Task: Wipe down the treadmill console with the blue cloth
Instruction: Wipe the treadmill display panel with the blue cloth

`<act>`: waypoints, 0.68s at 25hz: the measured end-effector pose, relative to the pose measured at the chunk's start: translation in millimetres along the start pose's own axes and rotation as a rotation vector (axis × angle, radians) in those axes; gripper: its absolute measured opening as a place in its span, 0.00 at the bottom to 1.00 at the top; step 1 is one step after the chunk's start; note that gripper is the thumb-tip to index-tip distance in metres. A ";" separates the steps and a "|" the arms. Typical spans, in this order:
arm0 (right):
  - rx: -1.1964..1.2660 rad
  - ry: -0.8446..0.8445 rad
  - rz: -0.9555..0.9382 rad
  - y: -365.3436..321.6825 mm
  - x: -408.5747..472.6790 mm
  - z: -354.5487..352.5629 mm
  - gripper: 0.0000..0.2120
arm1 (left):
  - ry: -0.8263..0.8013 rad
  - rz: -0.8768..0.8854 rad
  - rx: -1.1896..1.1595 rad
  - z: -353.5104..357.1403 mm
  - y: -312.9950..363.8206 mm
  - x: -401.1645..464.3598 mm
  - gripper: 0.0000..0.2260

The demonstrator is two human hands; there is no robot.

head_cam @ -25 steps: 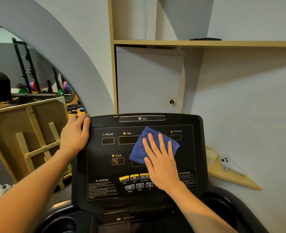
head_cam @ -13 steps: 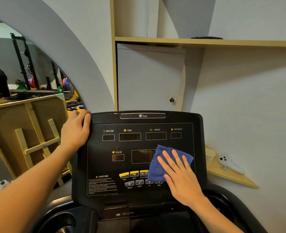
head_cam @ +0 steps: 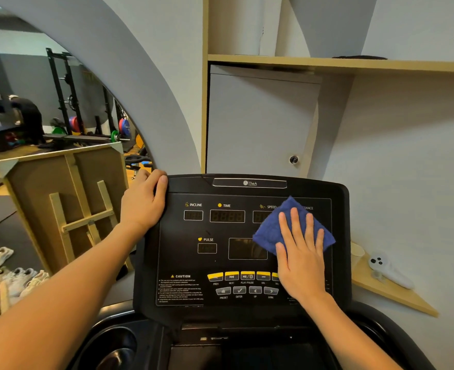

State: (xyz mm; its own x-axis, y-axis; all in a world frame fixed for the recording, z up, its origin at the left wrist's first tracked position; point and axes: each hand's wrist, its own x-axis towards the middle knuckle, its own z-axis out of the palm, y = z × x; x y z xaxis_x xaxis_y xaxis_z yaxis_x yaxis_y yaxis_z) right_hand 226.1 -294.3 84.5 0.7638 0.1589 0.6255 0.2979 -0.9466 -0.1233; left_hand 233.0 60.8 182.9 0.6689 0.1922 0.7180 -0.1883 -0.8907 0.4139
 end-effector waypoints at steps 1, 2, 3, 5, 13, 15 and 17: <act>0.002 0.011 0.013 -8.4 7.6 0.6 0.28 | 0.000 0.002 0.001 0.4 -0.3 0.2 0.15; 0.001 0.020 0.020 -16.6 14.9 0.4 0.28 | -0.001 0.006 0.001 0.9 0.3 0.2 0.15; 0.002 0.023 0.018 -26.1 22.1 0.9 0.29 | -0.002 0.006 0.003 1.0 -0.3 0.0 0.15; 0.001 0.026 0.001 -45.1 34.0 1.5 0.29 | 0.000 0.002 0.010 1.9 -1.7 0.5 0.15; -0.007 -0.011 -0.161 -101.6 39.7 4.9 0.29 | 0.011 0.010 0.003 2.4 -1.2 0.8 0.16; 0.008 -0.039 -0.223 -111.3 32.6 7.0 0.29 | 0.010 0.010 0.006 2.7 -1.5 0.8 0.16; 0.012 -0.076 -0.291 -117.8 22.3 11.2 0.29 | 0.007 0.006 0.007 2.5 -2.5 0.9 0.15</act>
State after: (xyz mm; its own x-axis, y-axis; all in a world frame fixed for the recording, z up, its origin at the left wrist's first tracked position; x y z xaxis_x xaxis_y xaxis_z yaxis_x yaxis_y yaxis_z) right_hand 214.4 -176.1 104.3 0.6861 0.4438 0.5765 0.5169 -0.8549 0.0429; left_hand 235.8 62.2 181.2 0.6629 0.1892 0.7244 -0.1873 -0.8949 0.4051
